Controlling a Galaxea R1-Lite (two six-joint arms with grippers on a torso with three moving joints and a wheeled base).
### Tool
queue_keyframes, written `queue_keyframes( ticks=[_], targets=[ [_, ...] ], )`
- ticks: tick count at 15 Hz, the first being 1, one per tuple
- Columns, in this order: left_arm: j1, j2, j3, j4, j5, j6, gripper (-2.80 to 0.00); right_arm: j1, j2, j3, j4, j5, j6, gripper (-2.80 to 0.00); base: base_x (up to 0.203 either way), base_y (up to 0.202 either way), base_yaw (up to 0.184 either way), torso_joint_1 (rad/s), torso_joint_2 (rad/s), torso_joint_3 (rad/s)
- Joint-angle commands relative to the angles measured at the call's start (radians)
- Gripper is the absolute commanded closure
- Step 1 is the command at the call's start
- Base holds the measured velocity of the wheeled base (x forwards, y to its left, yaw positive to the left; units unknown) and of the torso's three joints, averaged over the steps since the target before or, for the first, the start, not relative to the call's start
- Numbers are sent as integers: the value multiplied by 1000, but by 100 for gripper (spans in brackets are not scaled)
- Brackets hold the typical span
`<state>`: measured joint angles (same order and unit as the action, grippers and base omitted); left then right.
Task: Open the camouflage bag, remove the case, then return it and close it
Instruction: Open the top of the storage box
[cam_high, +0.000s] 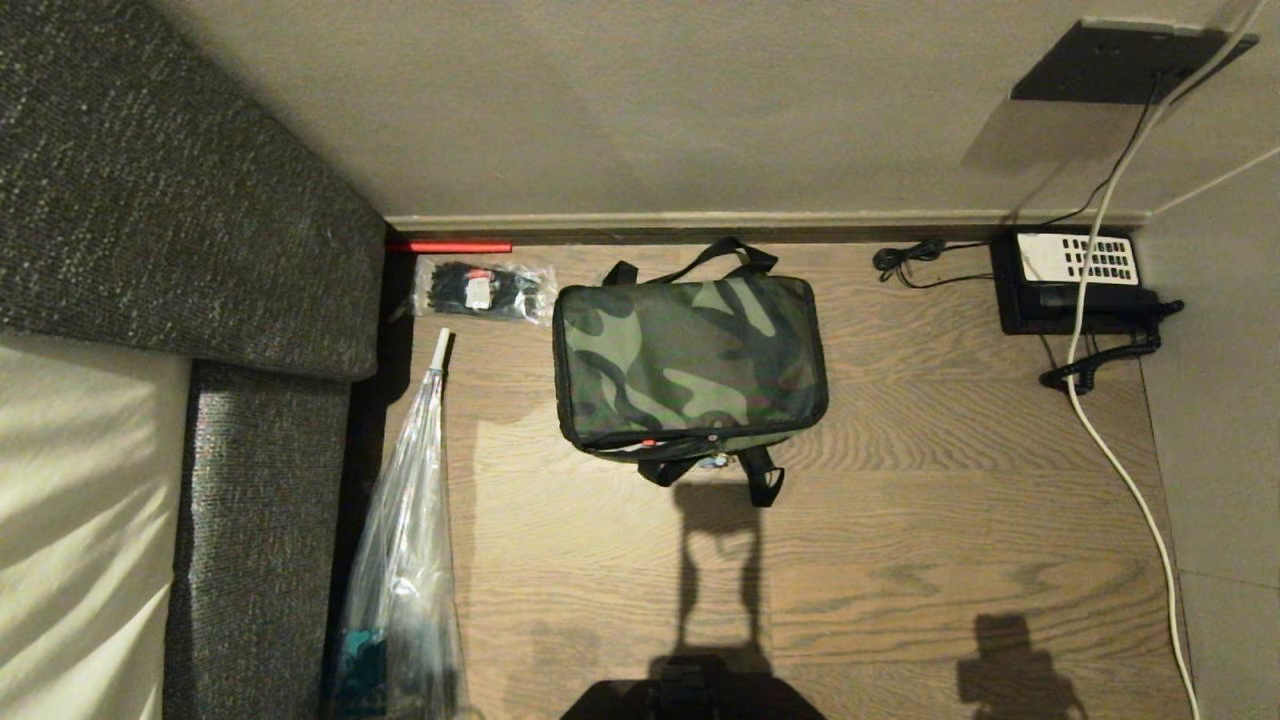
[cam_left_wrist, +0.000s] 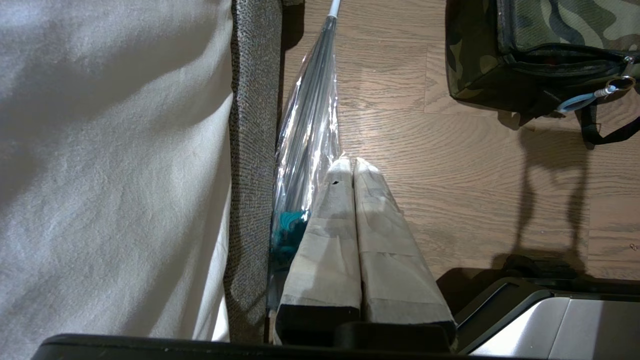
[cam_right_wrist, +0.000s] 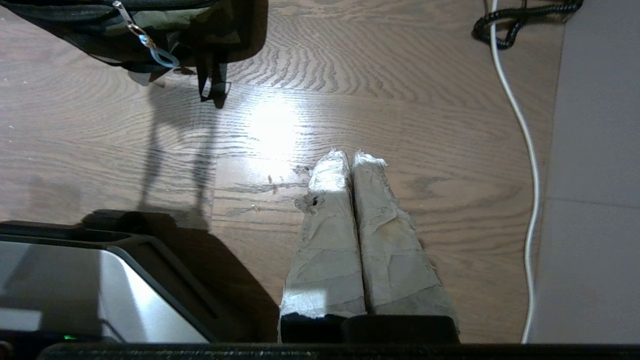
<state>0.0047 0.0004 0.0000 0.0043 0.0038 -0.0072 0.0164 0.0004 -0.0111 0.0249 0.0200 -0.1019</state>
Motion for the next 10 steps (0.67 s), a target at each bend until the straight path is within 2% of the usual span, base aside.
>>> queue_keyframes(
  ticks=[1, 2, 3, 5, 7, 10],
  targets=[
    [0, -2, 2, -1, 1, 0, 0, 0, -3, -13, -26, -3, 21, 0, 0, 0, 0, 0, 0, 0],
    [0, -2, 2, -1, 1, 1, 0, 0, -3, -66, -9, 1, 44, 0, 0, 0, 0, 0, 0, 0],
    [0, -2, 2, -1, 1, 1, 0, 0, -3, -160, 76, 17, 68, 0, 0, 0, 0, 0, 0, 0],
    [0, -2, 2, -1, 1, 1, 0, 0, -2, -466, 382, 90, 106, 0, 0, 0, 0, 0, 0, 0],
    [1, -2, 3, -1, 0, 1, 0, 0, 7, -706, 585, 159, 151, 0, 0, 0, 0, 0, 0, 0],
    [1, -2, 2, -1, 1, 1, 0, 7, 215, -812, 696, 230, 298, 0, 0, 0, 0, 0, 0, 0]
  ],
)
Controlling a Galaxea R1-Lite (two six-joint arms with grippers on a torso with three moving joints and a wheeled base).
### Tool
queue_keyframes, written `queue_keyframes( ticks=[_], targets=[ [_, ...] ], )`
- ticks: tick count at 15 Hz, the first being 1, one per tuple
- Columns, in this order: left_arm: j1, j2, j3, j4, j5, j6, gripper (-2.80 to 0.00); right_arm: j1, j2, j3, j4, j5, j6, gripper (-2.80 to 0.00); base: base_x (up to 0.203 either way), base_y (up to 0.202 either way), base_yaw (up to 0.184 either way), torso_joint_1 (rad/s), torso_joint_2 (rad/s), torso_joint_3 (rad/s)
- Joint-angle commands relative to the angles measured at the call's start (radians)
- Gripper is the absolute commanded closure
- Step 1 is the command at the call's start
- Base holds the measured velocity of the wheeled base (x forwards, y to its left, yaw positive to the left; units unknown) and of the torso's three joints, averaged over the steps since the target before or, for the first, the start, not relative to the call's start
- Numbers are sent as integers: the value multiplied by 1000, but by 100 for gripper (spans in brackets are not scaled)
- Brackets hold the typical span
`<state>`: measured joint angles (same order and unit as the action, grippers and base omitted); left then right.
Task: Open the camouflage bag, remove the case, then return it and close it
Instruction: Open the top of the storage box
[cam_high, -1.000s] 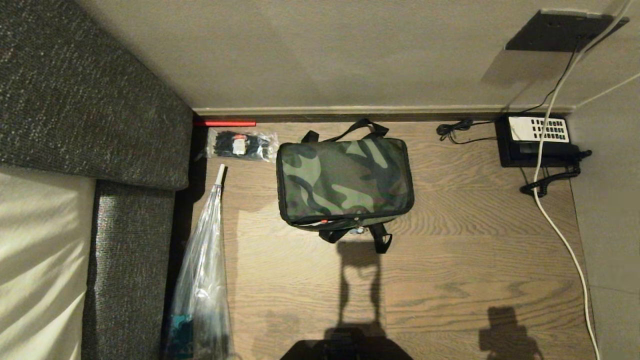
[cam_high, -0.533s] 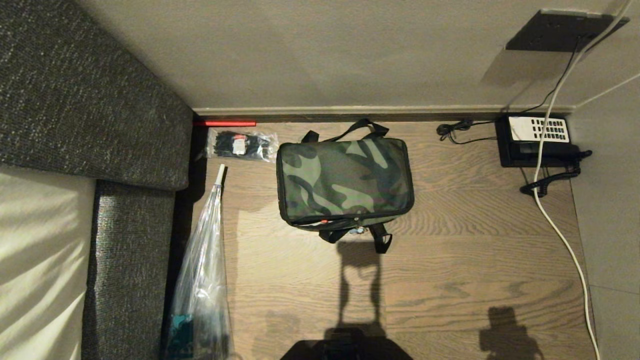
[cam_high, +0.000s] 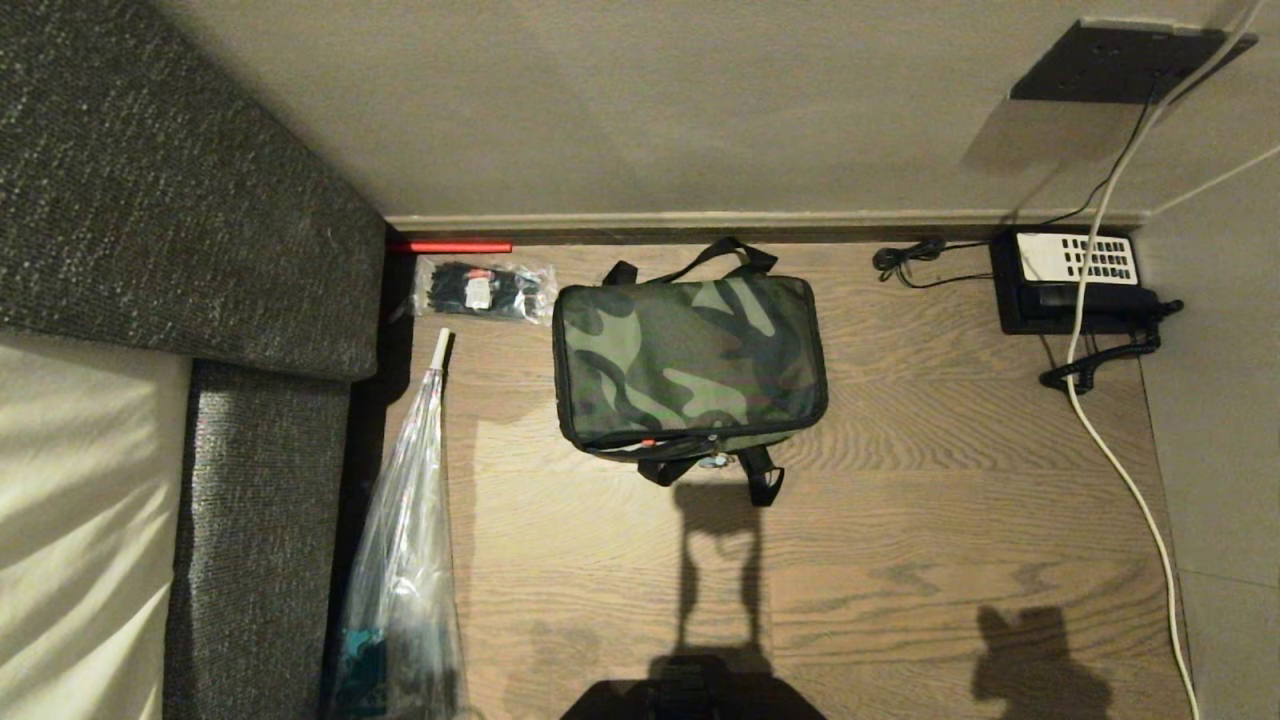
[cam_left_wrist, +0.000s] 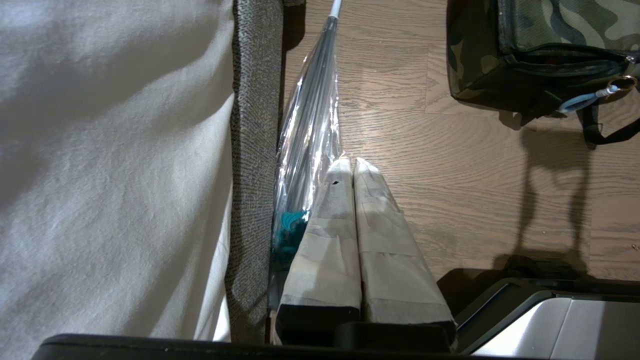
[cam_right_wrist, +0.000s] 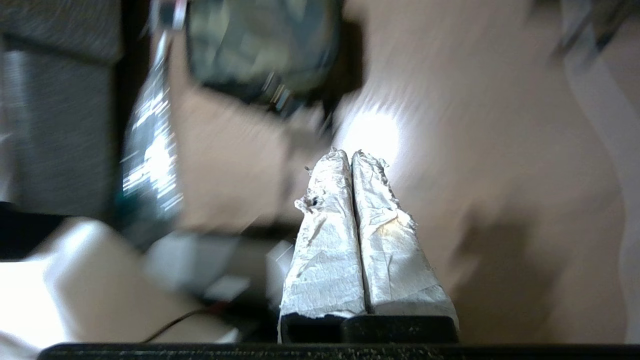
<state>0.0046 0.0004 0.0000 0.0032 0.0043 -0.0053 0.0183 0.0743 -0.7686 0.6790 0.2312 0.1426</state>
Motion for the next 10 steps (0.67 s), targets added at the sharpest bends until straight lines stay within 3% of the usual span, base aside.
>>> queue_keyframes(
  ticks=[1, 4, 7, 10],
  targets=[
    [0, -2, 3, 0, 0, -1, 0, 9, 280, -67, 39, 40, 98, 0, 0, 0, 0, 0, 0, 0],
    [0, -2, 3, 0, 0, -1, 0, 19, 765, -34, -151, 83, 201, 0, 0, 0, 0, 0, 0, 0],
    [1, -2, 3, 0, 0, -1, 0, 57, 1138, 75, -610, 106, 259, 0, 0, 0, 0, 0, 0, 0],
    [0, -2, 2, 0, 0, -1, 0, 172, 1406, 167, -1042, 67, 300, 0, 0, 0, 0, 0, 0, 0]
  ],
)
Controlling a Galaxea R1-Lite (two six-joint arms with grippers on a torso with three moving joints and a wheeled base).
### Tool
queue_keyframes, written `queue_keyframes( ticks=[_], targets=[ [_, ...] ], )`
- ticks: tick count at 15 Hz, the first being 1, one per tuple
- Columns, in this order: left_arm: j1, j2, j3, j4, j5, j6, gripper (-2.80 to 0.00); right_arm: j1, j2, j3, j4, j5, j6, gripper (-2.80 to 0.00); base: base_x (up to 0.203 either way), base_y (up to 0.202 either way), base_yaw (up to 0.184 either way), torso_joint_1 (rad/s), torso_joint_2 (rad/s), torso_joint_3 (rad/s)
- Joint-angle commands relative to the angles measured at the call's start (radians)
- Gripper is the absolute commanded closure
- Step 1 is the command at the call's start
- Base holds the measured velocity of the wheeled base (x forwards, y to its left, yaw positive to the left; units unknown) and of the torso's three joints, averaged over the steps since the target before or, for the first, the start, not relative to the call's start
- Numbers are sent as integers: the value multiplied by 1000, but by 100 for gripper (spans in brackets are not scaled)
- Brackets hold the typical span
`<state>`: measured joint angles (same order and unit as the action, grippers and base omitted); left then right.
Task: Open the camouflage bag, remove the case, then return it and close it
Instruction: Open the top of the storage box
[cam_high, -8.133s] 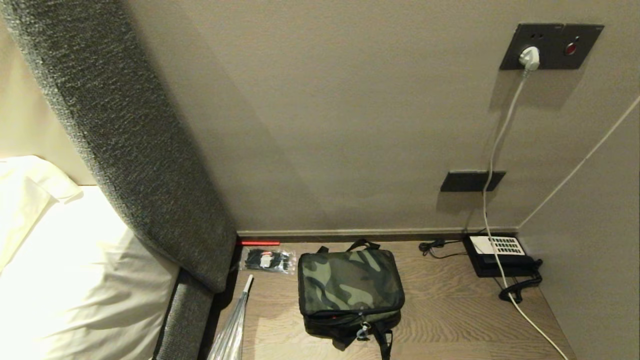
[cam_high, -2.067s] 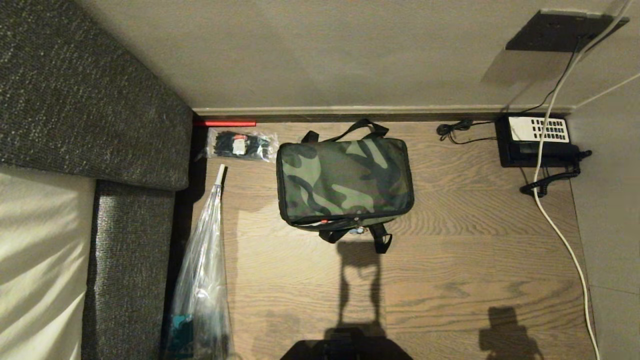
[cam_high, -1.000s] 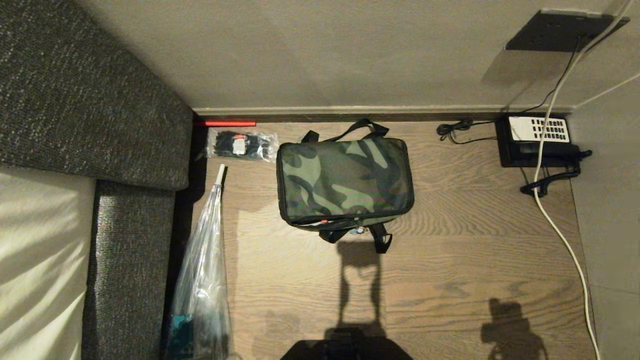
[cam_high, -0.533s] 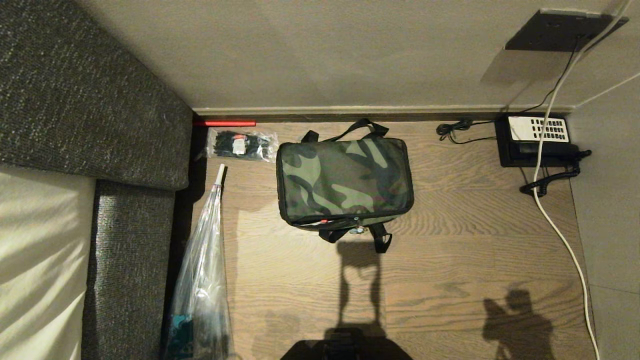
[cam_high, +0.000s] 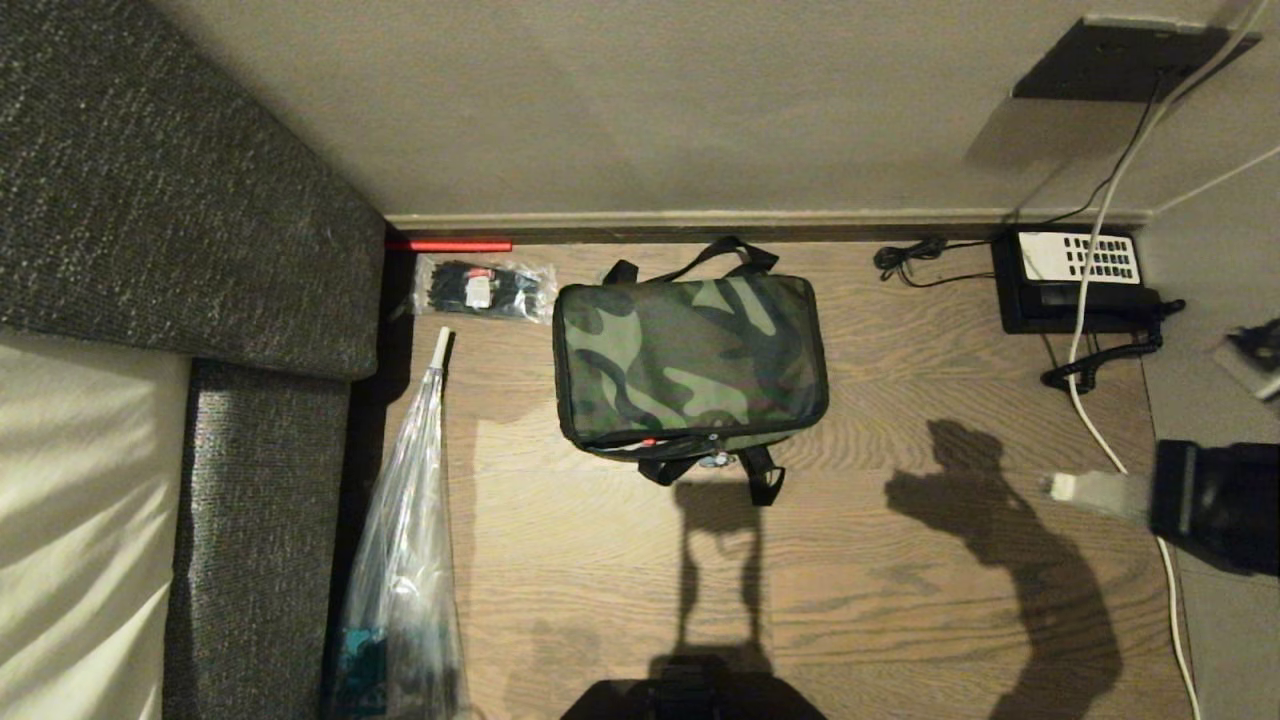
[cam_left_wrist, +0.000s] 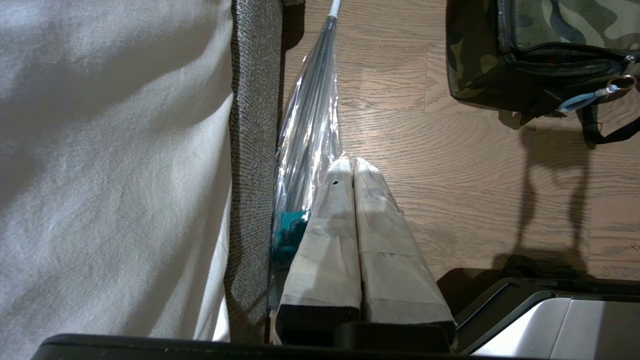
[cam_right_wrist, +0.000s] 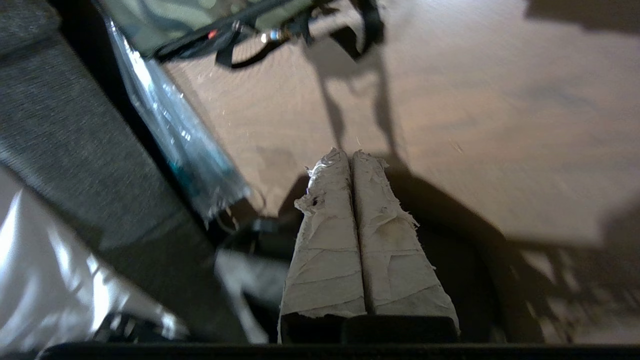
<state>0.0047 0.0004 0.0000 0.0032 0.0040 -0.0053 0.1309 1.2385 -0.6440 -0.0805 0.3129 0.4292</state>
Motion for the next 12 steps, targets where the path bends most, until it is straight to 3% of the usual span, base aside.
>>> queue_keyframes(
  ticks=[1, 6, 11, 12],
  targets=[
    [0, -2, 3, 0, 1, -1, 0, 108, 311, 50, -369, -52, 28, 0, 0, 0, 0, 0, 0, 0],
    [1, -2, 2, 0, 1, -1, 0, 347, 584, 58, -782, -346, 44, 0, 0, 0, 0, 0, 0, 0],
    [0, -2, 3, 0, 1, -1, 0, 497, 757, 43, -870, -489, 45, 0, 0, 0, 0, 0, 0, 0],
    [0, -2, 2, 0, 1, -1, 0, 513, 783, 38, -896, -519, 47, -228, 0, 0, 0, 0, 0, 0]
  ],
)
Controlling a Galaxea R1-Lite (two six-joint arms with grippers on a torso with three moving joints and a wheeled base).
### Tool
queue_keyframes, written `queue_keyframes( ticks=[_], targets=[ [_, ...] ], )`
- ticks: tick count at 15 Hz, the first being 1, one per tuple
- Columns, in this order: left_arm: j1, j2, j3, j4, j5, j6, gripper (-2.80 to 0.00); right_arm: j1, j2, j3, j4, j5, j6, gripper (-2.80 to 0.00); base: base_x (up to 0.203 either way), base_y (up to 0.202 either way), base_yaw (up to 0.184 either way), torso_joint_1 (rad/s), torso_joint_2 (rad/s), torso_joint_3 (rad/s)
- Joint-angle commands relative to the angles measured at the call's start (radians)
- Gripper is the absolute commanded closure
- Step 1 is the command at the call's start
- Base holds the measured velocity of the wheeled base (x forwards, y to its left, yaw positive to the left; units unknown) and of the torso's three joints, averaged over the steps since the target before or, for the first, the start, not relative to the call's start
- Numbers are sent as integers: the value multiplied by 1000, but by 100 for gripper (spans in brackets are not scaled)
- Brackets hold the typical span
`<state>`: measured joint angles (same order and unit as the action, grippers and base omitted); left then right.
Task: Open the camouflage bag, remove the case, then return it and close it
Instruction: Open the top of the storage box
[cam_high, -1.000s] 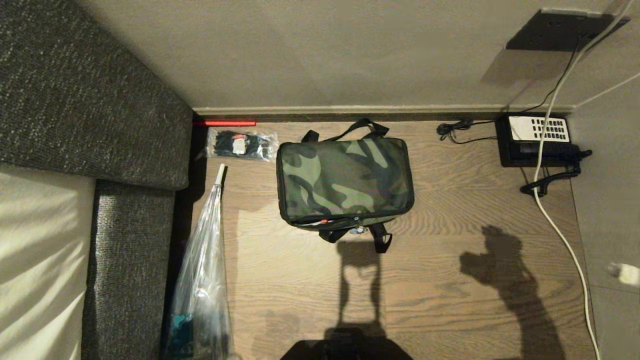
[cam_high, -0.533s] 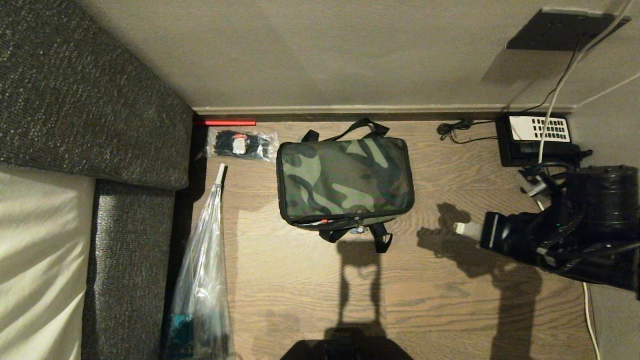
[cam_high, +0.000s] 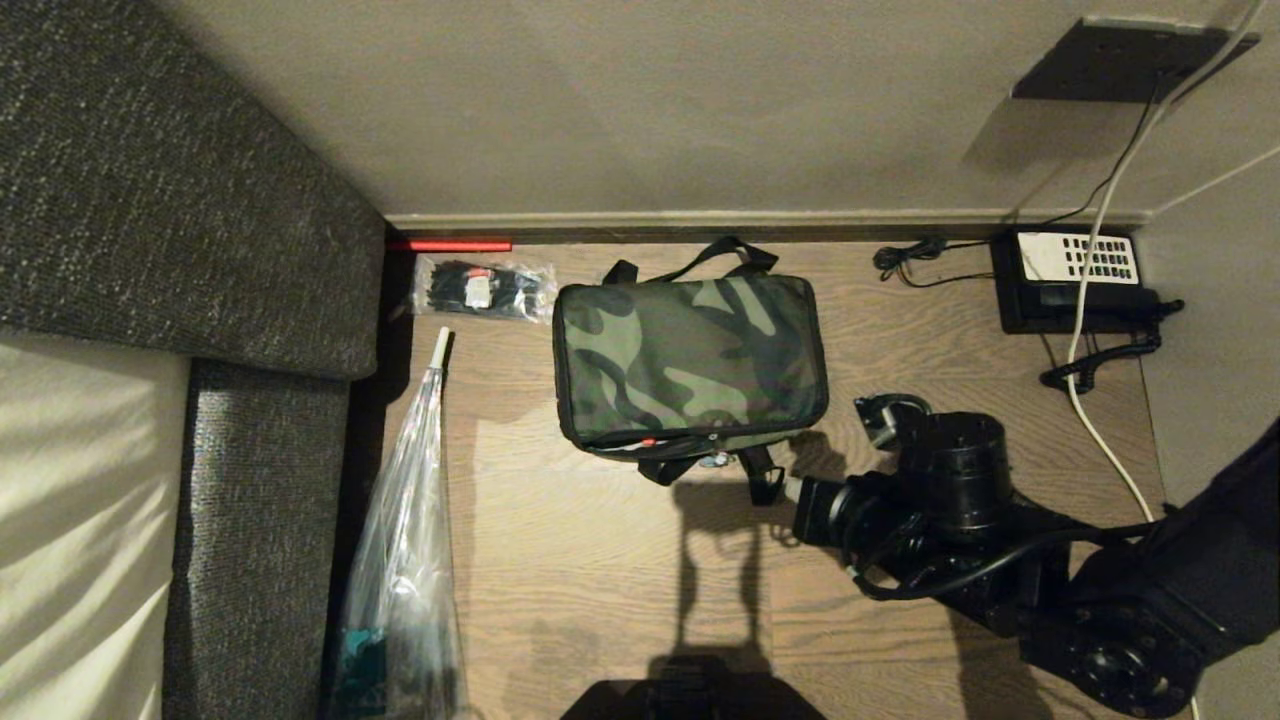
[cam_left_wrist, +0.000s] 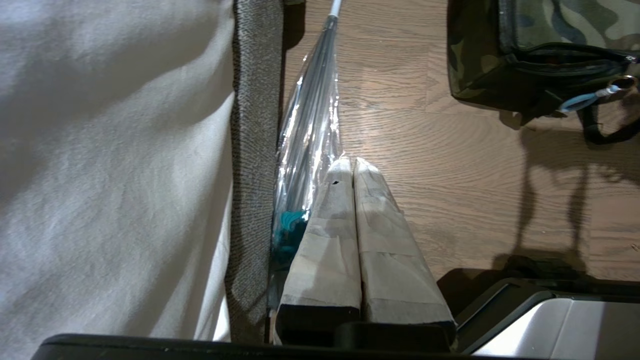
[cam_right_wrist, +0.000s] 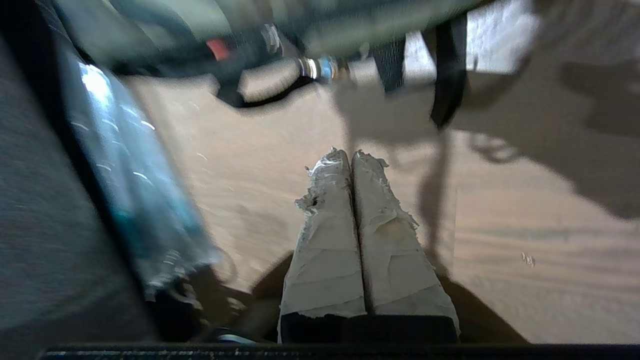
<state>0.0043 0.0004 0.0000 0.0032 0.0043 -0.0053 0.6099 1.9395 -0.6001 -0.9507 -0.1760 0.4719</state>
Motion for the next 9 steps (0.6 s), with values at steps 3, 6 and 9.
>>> queue_keyframes(
  ticks=[3, 6, 9],
  targets=[
    [0, -2, 3, 0, 0, -1, 0, 53, 152, -52, -94, -48, -13, -280, 0, 0, 0, 0, 0, 0],
    [1, -2, 2, 0, 0, -1, 0, 55, 218, -99, -188, -49, -17, -280, 0, 0, 0, 0, 0, 0],
    [0, -2, 2, 0, 0, -1, 0, 55, 291, -148, -295, -45, -11, -280, 0, 0, 0, 0, 0, 0]
  ],
)
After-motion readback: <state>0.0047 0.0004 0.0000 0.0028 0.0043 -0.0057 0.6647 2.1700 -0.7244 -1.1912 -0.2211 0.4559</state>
